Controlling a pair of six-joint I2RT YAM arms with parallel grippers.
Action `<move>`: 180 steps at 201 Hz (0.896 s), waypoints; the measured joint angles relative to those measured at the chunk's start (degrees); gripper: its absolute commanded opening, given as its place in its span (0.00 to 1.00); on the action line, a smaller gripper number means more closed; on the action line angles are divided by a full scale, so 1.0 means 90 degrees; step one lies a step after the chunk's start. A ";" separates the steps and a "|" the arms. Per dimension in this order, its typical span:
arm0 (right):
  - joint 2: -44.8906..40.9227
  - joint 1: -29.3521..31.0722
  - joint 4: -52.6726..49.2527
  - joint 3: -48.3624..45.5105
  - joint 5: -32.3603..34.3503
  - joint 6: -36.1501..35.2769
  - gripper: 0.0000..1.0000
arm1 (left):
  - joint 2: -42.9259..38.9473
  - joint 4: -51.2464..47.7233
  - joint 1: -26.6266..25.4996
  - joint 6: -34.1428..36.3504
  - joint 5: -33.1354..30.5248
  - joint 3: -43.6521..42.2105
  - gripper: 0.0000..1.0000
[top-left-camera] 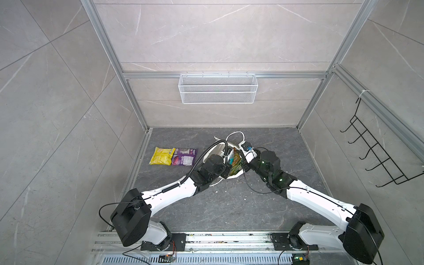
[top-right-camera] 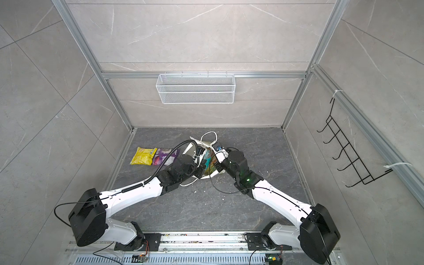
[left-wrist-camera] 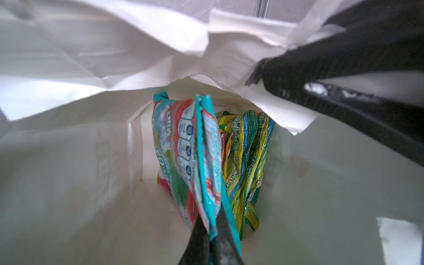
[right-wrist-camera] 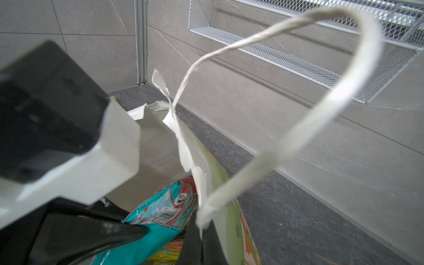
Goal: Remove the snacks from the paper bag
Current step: 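Lower the left gripper into the bag onto the teal candy packet, then lift the teal mint candy packet out of the bag with the left gripper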
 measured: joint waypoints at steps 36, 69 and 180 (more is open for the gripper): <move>0.0000 0.0000 -0.0017 0.0002 0.0165 0.0027 0.00 | -0.0413 -0.0073 0.0000 0.0165 0.0102 -0.0134 0.00; 0.0000 -0.0053 -0.0032 0.0022 0.0289 0.0056 0.00 | -0.1171 -0.0301 0.0000 0.0408 0.0245 -0.0187 0.00; -0.0002 -0.0561 -0.0381 0.0216 0.0508 0.0418 0.00 | -0.3332 -0.1052 0.0012 0.1110 0.0056 0.0017 0.00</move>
